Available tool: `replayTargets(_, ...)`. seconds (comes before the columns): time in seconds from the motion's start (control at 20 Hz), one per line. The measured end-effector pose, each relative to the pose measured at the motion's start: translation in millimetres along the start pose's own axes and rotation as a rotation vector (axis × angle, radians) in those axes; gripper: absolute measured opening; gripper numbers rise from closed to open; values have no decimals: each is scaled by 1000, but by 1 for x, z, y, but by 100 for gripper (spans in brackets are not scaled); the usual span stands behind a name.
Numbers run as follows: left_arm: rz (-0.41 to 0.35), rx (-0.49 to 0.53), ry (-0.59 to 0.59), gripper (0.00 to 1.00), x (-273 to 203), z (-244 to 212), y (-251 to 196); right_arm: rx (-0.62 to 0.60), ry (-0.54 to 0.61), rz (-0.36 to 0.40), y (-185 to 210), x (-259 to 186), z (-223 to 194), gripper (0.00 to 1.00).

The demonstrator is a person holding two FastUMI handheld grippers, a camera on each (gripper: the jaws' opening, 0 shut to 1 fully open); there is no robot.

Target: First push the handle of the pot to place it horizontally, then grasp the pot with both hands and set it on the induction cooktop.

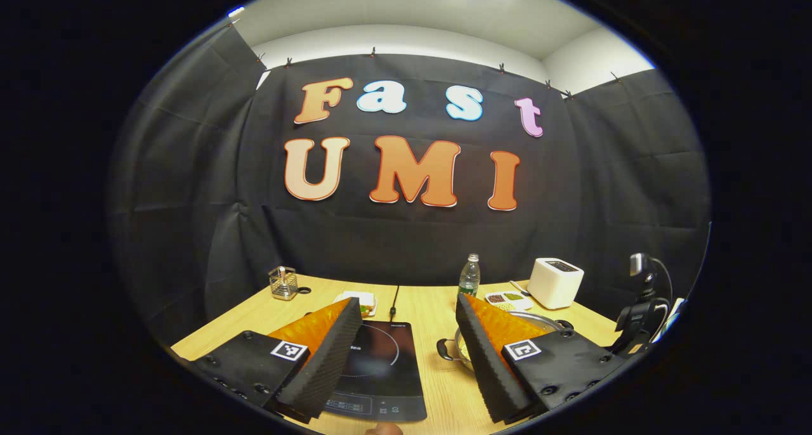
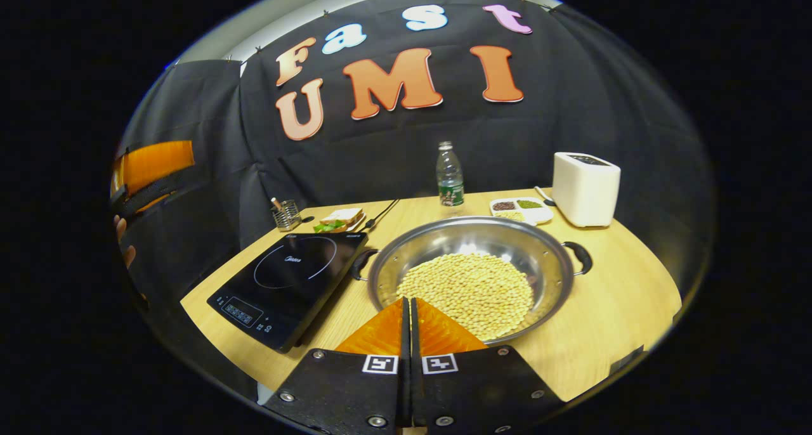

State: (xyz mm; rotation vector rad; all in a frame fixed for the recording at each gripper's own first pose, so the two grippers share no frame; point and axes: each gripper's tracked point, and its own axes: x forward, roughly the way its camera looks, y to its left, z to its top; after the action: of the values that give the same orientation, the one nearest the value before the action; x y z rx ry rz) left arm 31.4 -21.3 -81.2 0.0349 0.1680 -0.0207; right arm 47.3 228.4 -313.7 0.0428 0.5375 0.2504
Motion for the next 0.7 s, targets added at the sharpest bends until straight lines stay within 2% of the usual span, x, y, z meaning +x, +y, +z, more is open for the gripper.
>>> replayTargets(0.3,-46,-19,51,97,31,-23,-33,29,-37,-116,-32,-2,10,0)
replayTargets(0.4,-56,-14,78,97,45,-37,-42,46,-49,-148,-42,-4,14,5)
replayTargets(0.5,-60,-5,121,97,61,-54,-49,70,-52,-180,-49,-2,15,21)
replayTargets(0.55,-61,-3,143,98,69,-65,-51,77,-53,-198,-55,1,17,35)
replayTargets(0.6,-68,-1,162,98,77,-75,-56,79,-53,-214,-62,2,18,43)
replayTargets(0.65,-78,2,180,98,88,-84,-60,81,-54,-231,-72,10,22,59)
replayTargets(0.7,-88,5,204,98,95,-95,-64,81,-57,-250,-86,14,25,66)
